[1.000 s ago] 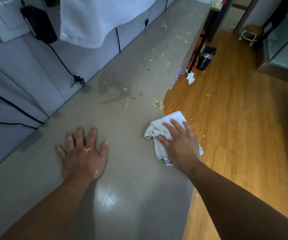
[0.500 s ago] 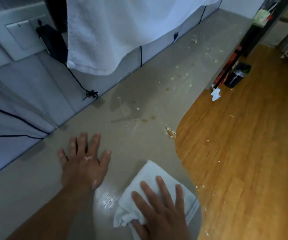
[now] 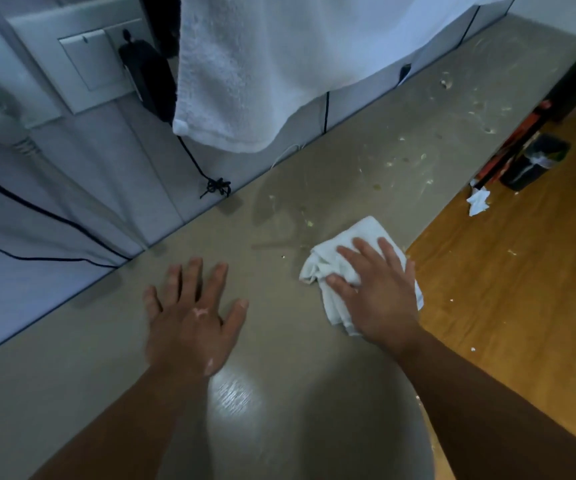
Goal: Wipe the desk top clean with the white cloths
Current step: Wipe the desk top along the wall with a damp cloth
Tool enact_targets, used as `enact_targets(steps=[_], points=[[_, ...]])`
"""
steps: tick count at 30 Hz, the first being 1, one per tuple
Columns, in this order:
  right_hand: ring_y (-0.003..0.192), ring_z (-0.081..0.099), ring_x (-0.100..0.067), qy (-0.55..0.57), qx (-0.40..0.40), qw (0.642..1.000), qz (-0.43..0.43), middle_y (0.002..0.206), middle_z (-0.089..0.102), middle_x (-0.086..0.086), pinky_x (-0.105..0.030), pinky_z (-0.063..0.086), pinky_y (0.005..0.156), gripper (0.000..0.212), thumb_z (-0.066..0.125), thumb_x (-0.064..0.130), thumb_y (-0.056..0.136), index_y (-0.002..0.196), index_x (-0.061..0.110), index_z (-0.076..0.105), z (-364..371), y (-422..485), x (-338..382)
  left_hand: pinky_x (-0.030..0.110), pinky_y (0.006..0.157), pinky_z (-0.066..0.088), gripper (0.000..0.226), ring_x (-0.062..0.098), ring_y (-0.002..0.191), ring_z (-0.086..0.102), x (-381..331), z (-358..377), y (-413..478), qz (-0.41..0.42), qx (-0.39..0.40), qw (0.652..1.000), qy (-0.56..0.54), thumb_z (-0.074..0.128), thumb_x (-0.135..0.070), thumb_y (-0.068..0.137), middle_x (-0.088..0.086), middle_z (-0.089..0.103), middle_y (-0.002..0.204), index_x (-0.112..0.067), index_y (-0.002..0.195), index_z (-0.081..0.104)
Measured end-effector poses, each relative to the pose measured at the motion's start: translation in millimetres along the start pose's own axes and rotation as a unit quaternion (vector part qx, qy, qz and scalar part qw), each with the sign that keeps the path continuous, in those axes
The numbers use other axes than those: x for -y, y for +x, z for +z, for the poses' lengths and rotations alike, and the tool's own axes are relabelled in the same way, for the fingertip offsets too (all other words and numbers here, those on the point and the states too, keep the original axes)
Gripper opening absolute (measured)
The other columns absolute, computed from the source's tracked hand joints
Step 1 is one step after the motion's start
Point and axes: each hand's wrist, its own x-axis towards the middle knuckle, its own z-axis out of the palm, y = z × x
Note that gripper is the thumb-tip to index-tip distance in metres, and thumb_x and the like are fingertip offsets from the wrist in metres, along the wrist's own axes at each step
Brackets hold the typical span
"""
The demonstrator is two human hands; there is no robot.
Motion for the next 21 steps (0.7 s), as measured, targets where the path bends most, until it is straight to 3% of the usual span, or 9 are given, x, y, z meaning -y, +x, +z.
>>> enact_targets(steps=[4, 9, 14, 18, 21], points=[[0.157, 0.009, -0.023, 0.041, -0.028, 0.991, 0.123, 0.161, 0.036, 0.012, -0.069, 0.012, 0.12, 0.052, 0.043, 0.063, 0.101, 0.149, 0.042, 0.045, 7.2, 21.1, 14.6, 0.06, 0.125, 0.002, 0.075, 0.029, 0.159, -0.006, 0.4, 0.6, 0.5, 0.006, 0.004, 1.0, 0.0, 0.004, -0.076, 0.094, -0.001, -0.002, 0.173, -0.042, 0.16, -0.004], [0.158, 0.008, -0.027, 0.01, -0.022, 0.99, 0.138, 0.164, 0.035, 0.01, -0.072, 0.017, 0.118, 0.054, 0.04, 0.06, 0.103, 0.153, 0.039, 0.043, 10.2, -20.3, 40.1, 0.06, 0.125, 0.0, 0.071, 0.029, 0.159, -0.008, 0.0, -1.6, 1.1, 0.007, 0.008, 1.0, -0.01, 0.005, -0.071, 0.096, -0.001, -0.005, 0.173, -0.042, 0.16, -0.005], [0.146, 0.044, -0.038, -0.061, -0.053, 0.996, -0.03, 0.149, 0.059, 0.0, -0.077, 0.032, 0.106, 0.053, 0.045, 0.06, 0.096, 0.136, 0.032, 0.067, 24.5, -116.5, 77.5, 0.057, 0.125, 0.0, 0.062, 0.025, 0.159, -0.005, 1.6, -5.4, 1.4, 0.014, 0.008, 0.999, -0.039, 0.013, -0.059, 0.101, -0.005, -0.002, 0.173, -0.043, 0.16, 0.001], [0.143, 0.047, -0.038, -0.076, -0.04, 0.984, -0.157, 0.149, 0.059, 0.005, -0.072, 0.031, 0.105, 0.056, 0.06, 0.065, 0.084, 0.133, 0.039, 0.068, 38.4, -156.8, 100.4, 0.051, 0.125, 0.006, 0.064, 0.018, 0.158, 0.004, 15.4, -11.6, 7.7, 0.071, 0.008, 0.997, -0.024, 0.007, -0.057, 0.099, -0.009, 0.004, 0.173, -0.042, 0.161, 0.006], [0.148, 0.042, -0.034, -0.074, -0.004, 0.973, -0.218, 0.153, 0.054, 0.009, -0.074, 0.034, 0.107, 0.055, 0.054, 0.072, 0.091, 0.137, 0.043, 0.061, 34.8, -144.8, 98.8, 0.049, 0.127, 0.006, 0.075, 0.016, 0.159, -0.001, 36.1, -14.2, 12.9, 0.115, 0.022, 0.993, -0.011, -0.01, -0.06, 0.09, -0.01, -0.001, 0.173, -0.042, 0.162, 0.0]])
